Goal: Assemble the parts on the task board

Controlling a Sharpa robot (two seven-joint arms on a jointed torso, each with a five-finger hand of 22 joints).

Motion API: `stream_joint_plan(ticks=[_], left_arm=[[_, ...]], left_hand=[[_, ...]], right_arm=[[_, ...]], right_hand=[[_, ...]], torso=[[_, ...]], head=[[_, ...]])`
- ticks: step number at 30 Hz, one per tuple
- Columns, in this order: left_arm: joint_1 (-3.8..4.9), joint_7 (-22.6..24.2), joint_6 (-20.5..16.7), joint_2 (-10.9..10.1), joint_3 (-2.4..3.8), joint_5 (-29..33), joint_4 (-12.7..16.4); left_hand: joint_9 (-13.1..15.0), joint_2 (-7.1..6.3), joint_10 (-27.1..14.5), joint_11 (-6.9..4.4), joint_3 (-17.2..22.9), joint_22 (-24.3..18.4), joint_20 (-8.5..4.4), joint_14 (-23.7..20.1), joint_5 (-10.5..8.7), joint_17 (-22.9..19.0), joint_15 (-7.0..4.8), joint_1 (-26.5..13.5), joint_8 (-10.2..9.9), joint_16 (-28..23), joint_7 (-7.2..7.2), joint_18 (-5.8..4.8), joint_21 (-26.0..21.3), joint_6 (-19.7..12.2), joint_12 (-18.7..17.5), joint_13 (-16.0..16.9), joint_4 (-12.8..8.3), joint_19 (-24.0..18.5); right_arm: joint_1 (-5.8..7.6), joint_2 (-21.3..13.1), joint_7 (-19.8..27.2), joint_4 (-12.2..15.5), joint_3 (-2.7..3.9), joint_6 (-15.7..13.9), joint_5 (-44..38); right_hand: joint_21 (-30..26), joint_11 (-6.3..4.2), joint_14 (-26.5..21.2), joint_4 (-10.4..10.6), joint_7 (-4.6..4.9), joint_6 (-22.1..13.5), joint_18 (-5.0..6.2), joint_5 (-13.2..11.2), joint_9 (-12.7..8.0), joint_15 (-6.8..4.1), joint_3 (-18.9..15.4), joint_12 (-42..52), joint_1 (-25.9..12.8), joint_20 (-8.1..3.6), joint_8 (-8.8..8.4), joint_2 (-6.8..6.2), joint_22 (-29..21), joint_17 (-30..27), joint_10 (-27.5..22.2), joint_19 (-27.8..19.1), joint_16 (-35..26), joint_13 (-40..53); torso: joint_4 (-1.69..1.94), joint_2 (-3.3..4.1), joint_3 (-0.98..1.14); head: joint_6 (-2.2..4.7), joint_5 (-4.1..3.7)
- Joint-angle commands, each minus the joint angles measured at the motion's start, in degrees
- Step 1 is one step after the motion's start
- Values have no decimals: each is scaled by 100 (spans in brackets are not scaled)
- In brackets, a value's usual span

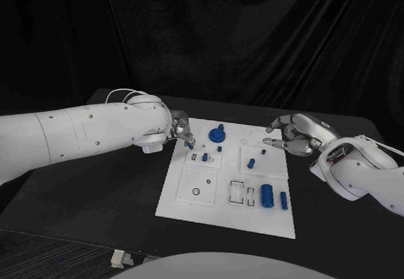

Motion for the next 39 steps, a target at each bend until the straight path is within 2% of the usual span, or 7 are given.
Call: stream_joint_plan(ticks=[1,15,20,32,39], left_arm=[[-40,133,70,64,5,14,-35],[-175,199,79,170,5,14,-160],[-198,236,63,171,5,14,-171],[-259,285,28,185,5,14,-212],[-296,294,41,198,4,14,-289]], left_hand=[[-7,74,607,-26,156,1037,2,595,-19,1507,-26,9,-27,-3,-68,46,-21,65,20,1509,-120,-2],[-20,99,607,-21,164,1034,2,595,-42,1507,-22,-8,-42,-3,-61,47,-34,65,20,1509,-107,-10],[-24,109,607,-20,173,1033,3,595,-43,1507,-21,-3,-49,-3,-62,48,-38,60,20,1509,-112,-13],[-25,115,607,-20,179,1037,3,595,-42,1507,-20,3,-50,-3,-62,46,-30,62,20,1509,-119,-6],[-27,121,607,-21,196,1037,4,595,-27,1507,-19,19,-54,-3,-61,45,-31,62,20,1509,-139,-6]], right_arm=[[12,-7,112,26,3,-255,20],[12,24,66,8,2,-186,33],[12,29,47,-12,2,-145,45],[8,57,16,-37,2,-90,51],[7,55,4,-46,2,-59,51]], right_hand=[[13,17,365,39,-8,41,-86,31,-6,10,9,21,-40,12,35,-6,801,966,433,44,6,1350],[-10,17,360,36,-9,45,-82,43,-9,10,12,12,-33,11,34,-5,795,953,420,37,-8,1337],[-16,17,358,36,-9,45,-81,45,-10,10,12,9,-33,11,34,-5,794,949,416,35,-13,1333],[-22,17,356,37,-8,45,-80,47,-12,10,12,8,-33,11,32,-7,792,942,413,34,-20,1330],[-16,18,356,37,-8,46,-81,48,-14,10,12,9,-33,11,32,-7,793,943,416,36,-19,1333]], torso=[[-2,-6,2],[-33,5,20],[-28,-1,27],[-11,-5,19],[-23,-2,15]], head=[[-1,-6],[-1,0],[-1,-7],[-1,-19],[-1,3]])
